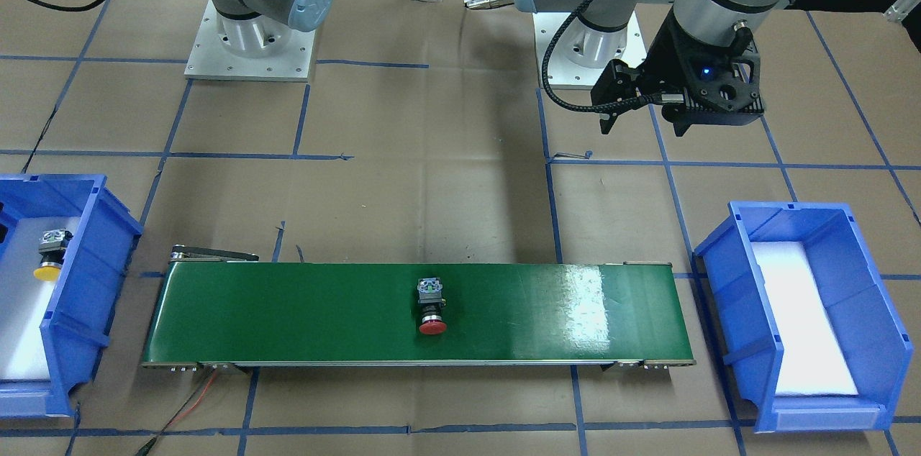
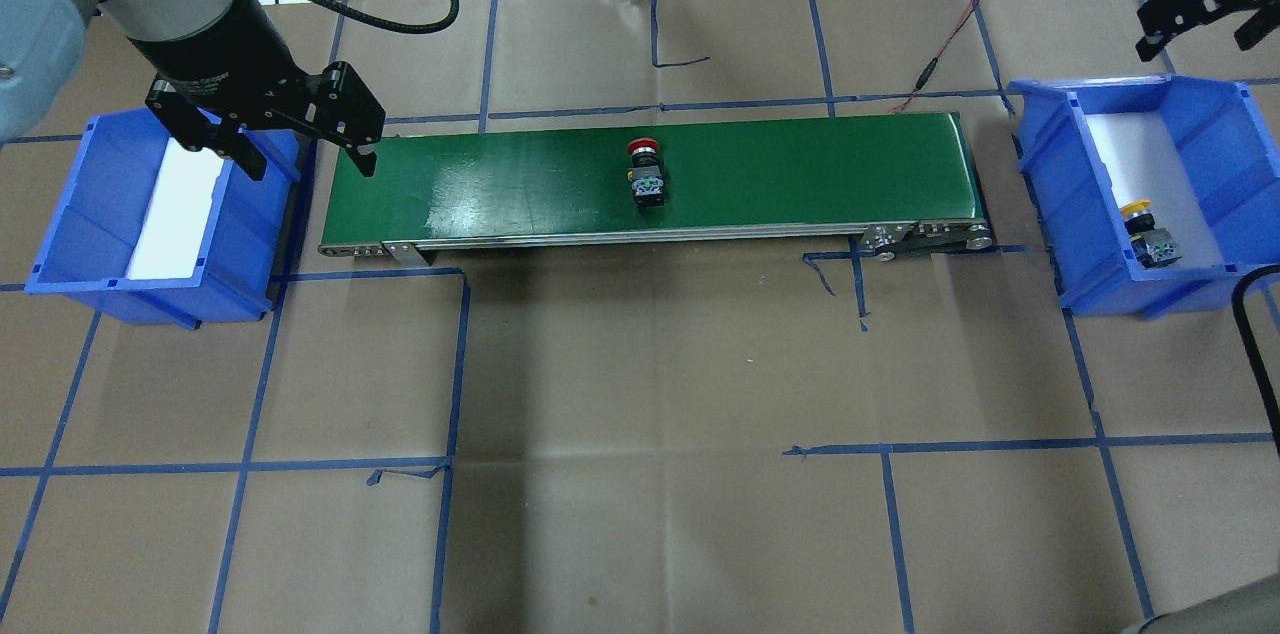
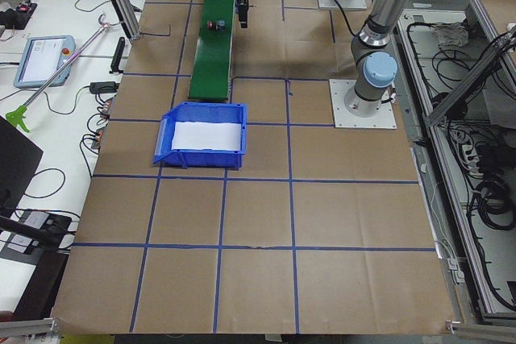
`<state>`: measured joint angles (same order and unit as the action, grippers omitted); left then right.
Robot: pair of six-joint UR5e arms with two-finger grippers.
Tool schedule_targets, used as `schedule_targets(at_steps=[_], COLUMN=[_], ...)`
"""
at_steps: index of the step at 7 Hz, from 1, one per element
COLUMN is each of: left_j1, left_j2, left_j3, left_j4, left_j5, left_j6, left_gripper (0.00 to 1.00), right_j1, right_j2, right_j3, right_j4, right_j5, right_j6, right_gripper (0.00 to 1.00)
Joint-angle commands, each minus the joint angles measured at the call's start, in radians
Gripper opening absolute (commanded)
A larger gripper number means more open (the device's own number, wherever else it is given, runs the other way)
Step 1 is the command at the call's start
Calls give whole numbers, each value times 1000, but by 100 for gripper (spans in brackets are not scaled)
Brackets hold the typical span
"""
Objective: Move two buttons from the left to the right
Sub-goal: 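Open the right gripper and move it back over the conveyor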
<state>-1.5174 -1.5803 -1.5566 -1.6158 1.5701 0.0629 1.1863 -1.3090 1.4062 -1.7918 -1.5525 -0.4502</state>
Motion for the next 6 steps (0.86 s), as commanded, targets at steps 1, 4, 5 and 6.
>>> schedule_targets(at_steps=[1, 4, 5, 6], left_j1=[2, 3, 3, 3], left_j2=[0, 0, 0, 0], left_j3=[0, 0, 0, 0], left_j4=[1, 1, 1, 1], left_j5=[-1, -1, -1, -1], left_j6=[0, 0, 0, 0], left_gripper=[100, 100, 100, 100], right_j1=[181, 366, 381, 401], right_j2=[-29, -47, -49, -49], right_j3=[-27, -13, -13, -13], right_j4=[-4, 2, 3, 28], right_j5=[-6, -57, -55, -55], right_j6=[155, 419, 458, 464], right_gripper=[100, 100, 100, 100])
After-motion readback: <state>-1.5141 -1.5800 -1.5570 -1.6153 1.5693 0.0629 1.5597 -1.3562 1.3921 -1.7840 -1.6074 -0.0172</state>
